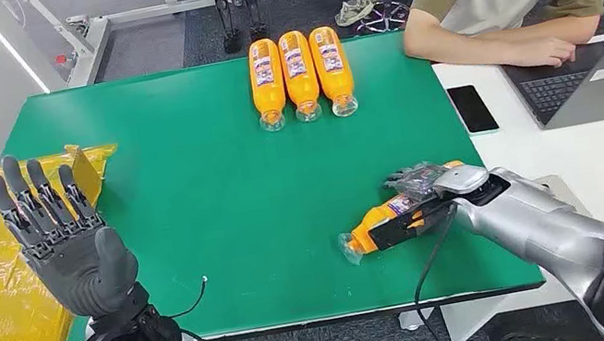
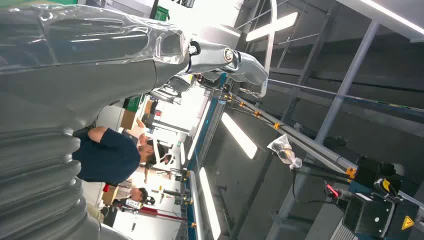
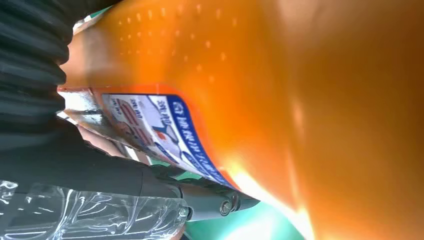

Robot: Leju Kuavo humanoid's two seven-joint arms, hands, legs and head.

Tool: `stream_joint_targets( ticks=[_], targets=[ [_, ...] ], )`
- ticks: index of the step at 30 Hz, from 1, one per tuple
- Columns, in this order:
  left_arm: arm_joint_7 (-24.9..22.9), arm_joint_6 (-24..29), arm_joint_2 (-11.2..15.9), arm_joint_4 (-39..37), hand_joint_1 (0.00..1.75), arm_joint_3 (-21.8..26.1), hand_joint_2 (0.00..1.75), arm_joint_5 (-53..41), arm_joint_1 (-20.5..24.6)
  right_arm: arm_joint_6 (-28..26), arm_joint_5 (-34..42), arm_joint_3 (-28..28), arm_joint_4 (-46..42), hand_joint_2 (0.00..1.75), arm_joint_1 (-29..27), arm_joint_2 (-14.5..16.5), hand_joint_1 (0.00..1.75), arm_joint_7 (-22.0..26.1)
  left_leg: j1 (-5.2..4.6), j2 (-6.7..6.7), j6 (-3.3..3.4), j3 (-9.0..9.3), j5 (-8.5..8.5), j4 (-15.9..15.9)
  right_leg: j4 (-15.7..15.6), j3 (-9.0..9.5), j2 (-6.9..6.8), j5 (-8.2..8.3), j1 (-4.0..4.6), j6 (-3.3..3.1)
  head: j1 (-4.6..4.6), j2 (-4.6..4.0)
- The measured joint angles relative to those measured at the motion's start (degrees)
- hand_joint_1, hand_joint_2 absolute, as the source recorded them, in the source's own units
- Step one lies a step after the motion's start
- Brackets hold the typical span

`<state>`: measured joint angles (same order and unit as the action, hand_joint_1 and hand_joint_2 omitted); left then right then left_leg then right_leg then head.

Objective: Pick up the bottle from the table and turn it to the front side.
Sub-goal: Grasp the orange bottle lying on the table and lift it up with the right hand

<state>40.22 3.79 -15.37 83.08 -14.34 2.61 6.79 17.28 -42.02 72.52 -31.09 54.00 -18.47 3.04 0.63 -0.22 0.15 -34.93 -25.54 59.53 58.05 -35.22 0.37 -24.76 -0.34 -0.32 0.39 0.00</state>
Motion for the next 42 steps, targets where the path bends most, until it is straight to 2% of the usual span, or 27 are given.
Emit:
stream_joint_targets(
  ticks=[4,8,18,37,39,42],
  targets=[
    [0.0,0.0,0.0,0.0,0.0,0.0,1.75,-0.1,0.0,-0.6,-0.4,0.0,0.1,1.75,-0.4,0.0,0.0,-0.5,-0.01,0.02,0.03,0.12,0.01,0.0,-0.1,0.15,0.02,0.0,0.0,0.09,0.0,0.0],
    [0.0,0.0,0.0,0.0,0.0,0.0,1.75,-0.1,0.0,-0.7,-0.5,0.0,0.3,1.75,-0.5,-0.1,1.74,-0.6,-0.01,0.02,0.15,0.19,0.1,0.0,-0.1,0.3,0.02,0.13,-0.01,0.24,0.01,-0.01],
    [0.0,0.0,0.0,0.0,0.0,0.0,1.75,-0.3,0.0,-4.8,-1.4,-0.3,0.6,1.75,-1.2,0.2,1.75,-1.0,-0.01,0.17,0.26,0.29,0.17,0.0,-0.3,0.47,0.2,0.37,-0.02,0.37,0.02,0.0],
    [0.0,0.7,0.4,0.0,0.0,0.0,1.75,-0.6,-0.4,-9.9,-1.0,-4.7,1.2,1.75,-2.5,5.9,1.75,0.0,0.01,0.3,0.21,0.17,0.19,0.0,-0.2,0.29,0.36,0.4,0.0,0.32,0.01,0.0],
    [0.0,0.9,0.4,0.0,0.0,0.0,1.75,-0.6,-0.5,-12.1,0.0,-5.5,1.2,1.75,-3.2,6.4,1.75,-0.3,0.01,0.28,0.22,0.11,0.19,0.0,-0.2,0.26,0.33,0.4,-0.01,0.32,0.02,0.0],
    [0.0,1.3,0.4,0.0,0.0,0.0,1.75,-0.8,-0.7,-21.4,3.0,-8.4,1.1,1.75,-5.8,7.9,1.75,-1.0,0.0,0.24,0.22,-0.08,0.19,0.0,-0.2,0.1,0.28,0.4,-0.02,0.32,0.02,0.0]
  ],
)
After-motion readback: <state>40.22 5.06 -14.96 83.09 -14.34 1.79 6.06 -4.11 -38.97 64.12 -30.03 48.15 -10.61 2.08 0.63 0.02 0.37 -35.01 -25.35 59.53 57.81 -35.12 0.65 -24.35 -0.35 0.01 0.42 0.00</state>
